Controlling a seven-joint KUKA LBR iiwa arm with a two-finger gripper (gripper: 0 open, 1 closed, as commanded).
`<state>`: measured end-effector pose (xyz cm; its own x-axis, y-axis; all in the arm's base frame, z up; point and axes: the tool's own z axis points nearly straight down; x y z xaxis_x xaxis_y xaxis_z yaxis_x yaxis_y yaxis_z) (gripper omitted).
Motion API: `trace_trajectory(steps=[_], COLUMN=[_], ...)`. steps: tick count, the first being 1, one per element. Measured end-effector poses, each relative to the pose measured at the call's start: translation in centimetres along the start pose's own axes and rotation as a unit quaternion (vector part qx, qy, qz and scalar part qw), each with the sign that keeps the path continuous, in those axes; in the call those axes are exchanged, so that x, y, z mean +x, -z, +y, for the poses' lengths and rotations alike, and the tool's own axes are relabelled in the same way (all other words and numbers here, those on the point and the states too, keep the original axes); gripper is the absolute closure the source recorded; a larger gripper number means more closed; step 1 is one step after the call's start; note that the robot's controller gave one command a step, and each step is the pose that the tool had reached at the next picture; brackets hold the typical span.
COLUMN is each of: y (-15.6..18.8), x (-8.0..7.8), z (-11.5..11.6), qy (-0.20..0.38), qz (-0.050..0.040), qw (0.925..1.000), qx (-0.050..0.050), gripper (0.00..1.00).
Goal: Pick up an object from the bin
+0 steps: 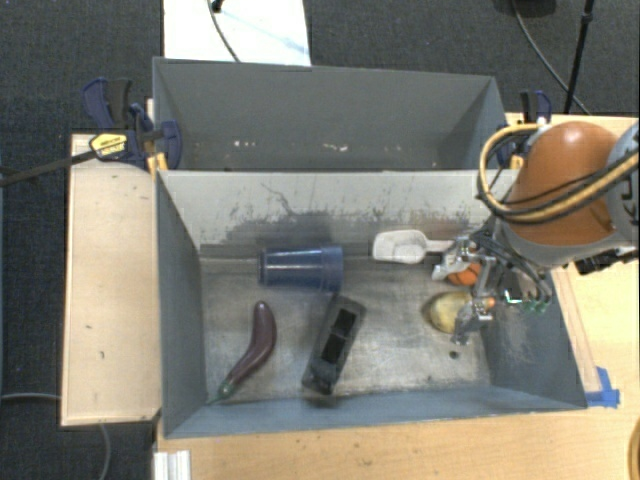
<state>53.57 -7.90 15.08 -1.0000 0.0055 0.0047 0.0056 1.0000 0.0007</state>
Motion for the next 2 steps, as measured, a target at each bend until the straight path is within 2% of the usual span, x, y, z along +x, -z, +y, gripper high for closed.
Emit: trace_trajectory(steps=[1,2], y=[0.4,-7.3], x=[-0.2,-5.3], z=[0.0,-2.9], qy=[0.001,-0.019], qz=[-0.0040,0.0019], qw=[1.0000,0.9998], qx=[0.000,-0.003], gripper=[0.00,1.00])
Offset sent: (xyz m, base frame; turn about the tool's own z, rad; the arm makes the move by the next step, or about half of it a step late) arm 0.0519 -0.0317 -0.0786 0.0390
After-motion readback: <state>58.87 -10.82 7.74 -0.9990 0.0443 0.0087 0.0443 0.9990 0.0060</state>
